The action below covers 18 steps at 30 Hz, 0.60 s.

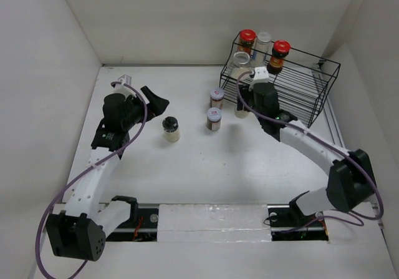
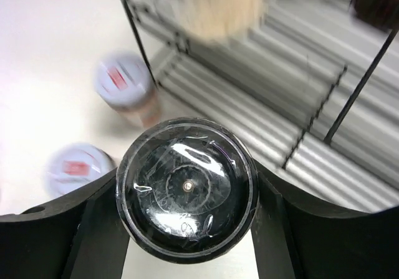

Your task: Organize the condiment bottles

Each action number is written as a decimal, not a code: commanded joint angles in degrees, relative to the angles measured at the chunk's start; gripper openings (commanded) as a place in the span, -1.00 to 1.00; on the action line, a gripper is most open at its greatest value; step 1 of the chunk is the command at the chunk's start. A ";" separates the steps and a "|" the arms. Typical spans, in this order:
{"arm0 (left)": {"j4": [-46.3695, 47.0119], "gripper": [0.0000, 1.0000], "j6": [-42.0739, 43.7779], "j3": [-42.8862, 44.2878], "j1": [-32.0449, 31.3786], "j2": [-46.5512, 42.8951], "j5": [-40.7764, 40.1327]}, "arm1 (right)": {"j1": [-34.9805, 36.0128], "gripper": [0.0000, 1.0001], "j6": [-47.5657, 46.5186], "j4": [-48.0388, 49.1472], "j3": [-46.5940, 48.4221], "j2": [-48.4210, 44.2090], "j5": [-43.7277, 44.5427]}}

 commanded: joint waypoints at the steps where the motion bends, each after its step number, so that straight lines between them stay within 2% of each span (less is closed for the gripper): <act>1: 2.61 0.69 -0.05 1.77 0.32 0.67 1.42 | -1.59 0.03 -1.08 6.14 8.00 -7.86 -5.23; 4: 2.61 0.69 0.47 1.77 0.32 0.67 1.42 | -5.10 0.03 -1.69 5.61 11.45 -8.48 -7.00; 8: 1.91 0.69 0.47 1.77 0.32 0.67 0.81 | -9.15 0.03 -3.00 4.99 18.56 -4.19 -11.74; 18: 1.91 0.69 1.00 2.29 0.32 1.19 0.28 | -16.10 0.03 -4.15 4.99 28.49 7.33 -14.03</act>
